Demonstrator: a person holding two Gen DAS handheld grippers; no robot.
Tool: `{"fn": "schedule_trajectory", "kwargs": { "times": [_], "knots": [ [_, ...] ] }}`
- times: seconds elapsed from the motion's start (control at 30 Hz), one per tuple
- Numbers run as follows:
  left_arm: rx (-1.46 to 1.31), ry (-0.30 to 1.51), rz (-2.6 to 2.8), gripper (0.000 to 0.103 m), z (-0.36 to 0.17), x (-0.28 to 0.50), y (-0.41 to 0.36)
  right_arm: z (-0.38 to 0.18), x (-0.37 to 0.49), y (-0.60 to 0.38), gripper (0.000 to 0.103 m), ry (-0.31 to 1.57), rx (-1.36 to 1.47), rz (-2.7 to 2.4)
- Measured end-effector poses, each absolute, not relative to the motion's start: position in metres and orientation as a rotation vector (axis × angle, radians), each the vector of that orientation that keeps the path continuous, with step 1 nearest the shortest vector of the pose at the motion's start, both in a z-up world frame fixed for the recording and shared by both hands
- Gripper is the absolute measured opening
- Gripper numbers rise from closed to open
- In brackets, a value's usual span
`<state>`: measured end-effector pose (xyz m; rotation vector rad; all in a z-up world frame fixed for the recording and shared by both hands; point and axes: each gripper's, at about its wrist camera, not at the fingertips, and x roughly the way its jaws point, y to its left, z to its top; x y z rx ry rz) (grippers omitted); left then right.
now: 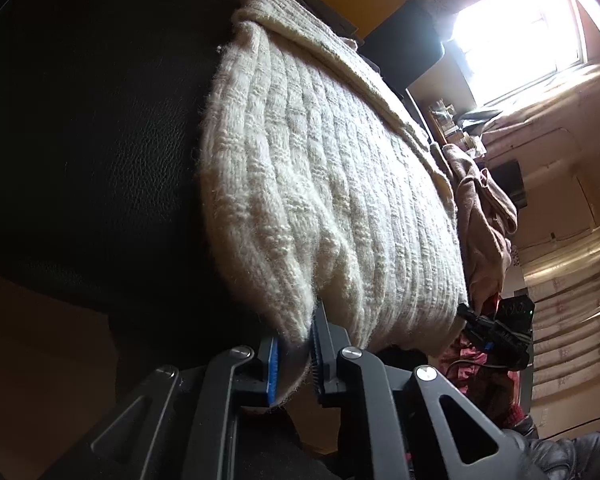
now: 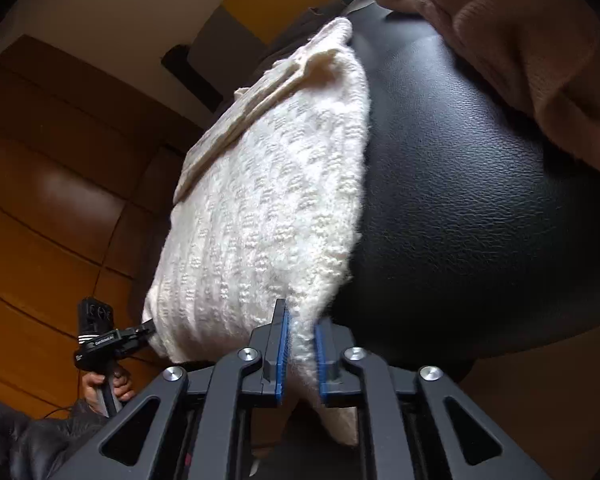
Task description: Fold clothes
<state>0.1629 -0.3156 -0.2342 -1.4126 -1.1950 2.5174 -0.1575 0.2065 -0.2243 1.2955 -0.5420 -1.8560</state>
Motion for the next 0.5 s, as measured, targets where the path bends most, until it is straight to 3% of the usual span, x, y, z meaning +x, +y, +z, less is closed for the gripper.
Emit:
{"fn": "schedule_trajectory", "kwargs": {
  "times": [0.1, 0.13, 0.17, 0.23, 0.27, 0.3, 0.33, 0.37, 0.4, 0.5],
  "knots": [
    [-1.409, -1.167, 2.525, 0.011, -0.232, 0.161, -0.313, -0.222, -0.157, 0.2, 0.025, -0.545, 1.281, -1.826],
    [-1.385, -1.182, 2.516, 0.011, -0.231, 0.162, -0.314, -0.221, -0.157, 0.198, 0.041, -0.546, 1.276, -1.816],
    [-1.362, -1.196, 2.507, 0.011, -0.23, 0.163, -0.316, -0.22, -0.157, 0.195, 0.063, -0.547, 1.271, -1.806],
    [-1.315, -1.225, 2.488, 0.011, -0.229, 0.164, -0.319, -0.218, -0.157, 0.191, 0.085, -0.55, 1.261, -1.786],
    [-1.292, -1.239, 2.479, 0.01, -0.228, 0.165, -0.32, -0.217, -0.157, 0.189, 0.085, -0.551, 1.256, -1.776],
    [-1.269, -1.253, 2.469, 0.01, -0.228, 0.166, -0.321, -0.216, -0.157, 0.187, 0.085, -0.562, 1.259, -1.771],
    [-1.246, -1.266, 2.459, 0.01, -0.227, 0.166, -0.323, -0.215, -0.159, 0.188, 0.07, -0.6, 1.284, -1.779],
    [-1.222, -1.279, 2.449, 0.01, -0.226, 0.167, -0.324, -0.214, -0.161, 0.189, 0.017, -0.618, 1.297, -1.785],
    [-1.199, -1.292, 2.439, 0.01, -0.226, 0.168, -0.326, -0.214, -0.162, 0.188, 0.011, -0.617, 1.314, -1.783],
    [-1.131, -1.269, 2.428, 0.01, -0.216, 0.166, -0.328, -0.211, -0.162, 0.182, 0.011, -0.571, 1.312, -1.784]
  ]
}}
